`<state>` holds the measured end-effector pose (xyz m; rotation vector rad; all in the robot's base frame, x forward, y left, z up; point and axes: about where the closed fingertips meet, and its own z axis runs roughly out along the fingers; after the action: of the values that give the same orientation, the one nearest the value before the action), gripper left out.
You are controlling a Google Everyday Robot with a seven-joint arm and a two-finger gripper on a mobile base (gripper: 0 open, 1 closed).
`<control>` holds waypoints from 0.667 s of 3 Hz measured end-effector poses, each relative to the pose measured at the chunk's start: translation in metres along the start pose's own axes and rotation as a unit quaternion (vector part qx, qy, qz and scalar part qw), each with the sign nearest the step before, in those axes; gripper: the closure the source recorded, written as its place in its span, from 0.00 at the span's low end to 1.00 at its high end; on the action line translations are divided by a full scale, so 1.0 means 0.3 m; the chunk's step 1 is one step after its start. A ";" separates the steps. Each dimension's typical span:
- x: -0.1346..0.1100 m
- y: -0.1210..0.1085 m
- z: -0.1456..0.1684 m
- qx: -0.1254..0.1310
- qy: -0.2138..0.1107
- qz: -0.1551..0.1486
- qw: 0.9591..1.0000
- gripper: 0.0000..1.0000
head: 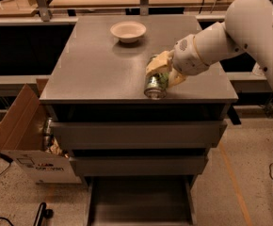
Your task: Pick green can from bottom drawer and place on counter
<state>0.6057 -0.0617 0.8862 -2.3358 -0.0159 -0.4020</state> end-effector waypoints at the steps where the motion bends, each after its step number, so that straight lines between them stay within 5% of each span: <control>1: 0.043 0.012 -0.018 -0.023 0.021 0.012 0.999 0.87; 2: 0.080 0.023 -0.056 -0.045 0.048 0.015 0.998 0.64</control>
Offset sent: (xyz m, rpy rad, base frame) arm 0.0277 -0.0382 0.0282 -0.1034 -0.0789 -0.1882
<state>0.6248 -0.0808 0.8997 -2.3986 0.0861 -0.5091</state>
